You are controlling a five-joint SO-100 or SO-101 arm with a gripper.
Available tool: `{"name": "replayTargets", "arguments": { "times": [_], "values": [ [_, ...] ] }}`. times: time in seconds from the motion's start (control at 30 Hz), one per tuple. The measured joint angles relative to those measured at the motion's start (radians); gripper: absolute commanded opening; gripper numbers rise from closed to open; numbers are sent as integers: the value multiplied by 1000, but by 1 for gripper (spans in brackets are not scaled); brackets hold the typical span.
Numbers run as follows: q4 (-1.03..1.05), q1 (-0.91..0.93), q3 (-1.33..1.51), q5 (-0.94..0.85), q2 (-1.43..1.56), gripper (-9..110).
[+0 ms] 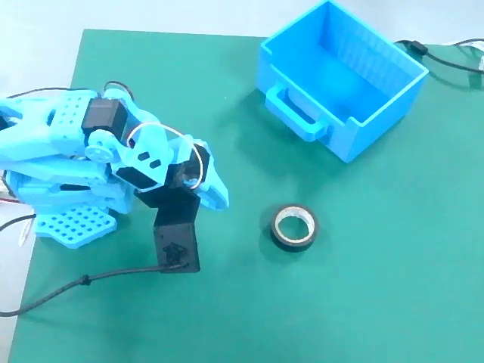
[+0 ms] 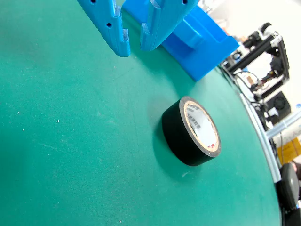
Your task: Put the tape in the box
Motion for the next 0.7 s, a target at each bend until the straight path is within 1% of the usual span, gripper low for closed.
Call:
{"name": "replayTargets", "arguments": {
  "times": [0.57,0.7],
  "values": [
    [5,48,-6,-17,-12,0],
    [5,48,-110,-18,-75,0]
  ]
}}
